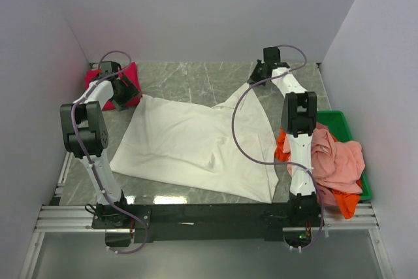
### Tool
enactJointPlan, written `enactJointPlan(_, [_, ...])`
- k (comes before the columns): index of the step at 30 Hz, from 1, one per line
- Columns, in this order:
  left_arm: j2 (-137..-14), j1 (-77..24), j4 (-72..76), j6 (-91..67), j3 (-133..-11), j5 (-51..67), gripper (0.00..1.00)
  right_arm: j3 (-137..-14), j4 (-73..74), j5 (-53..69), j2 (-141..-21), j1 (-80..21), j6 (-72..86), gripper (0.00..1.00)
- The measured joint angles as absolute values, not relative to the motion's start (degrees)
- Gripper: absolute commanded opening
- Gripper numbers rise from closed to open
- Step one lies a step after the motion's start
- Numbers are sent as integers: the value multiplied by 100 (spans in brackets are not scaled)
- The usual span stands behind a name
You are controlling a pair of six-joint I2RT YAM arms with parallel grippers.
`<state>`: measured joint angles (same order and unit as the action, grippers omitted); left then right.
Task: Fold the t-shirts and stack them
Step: Fold the tshirt
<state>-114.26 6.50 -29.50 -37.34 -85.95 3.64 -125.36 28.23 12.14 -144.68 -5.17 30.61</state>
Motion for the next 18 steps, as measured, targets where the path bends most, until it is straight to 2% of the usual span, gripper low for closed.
enactJointPlan(5, [-11426, 644, -2950, -3730, -8595, 360, 74, -12477, 2838, 1181, -14466, -451, 3205, 1])
enactJointPlan(11, [-11441, 526, -3046, -3706, -8709, 276, 74, -11614, 2576, 1039, -14033, -316, 3389, 0])
enactJointPlan(18, [-11802, 141, -3181, -3642, -9461, 128, 73, -11144, 2615, 803, -13703, -150, 3448, 0])
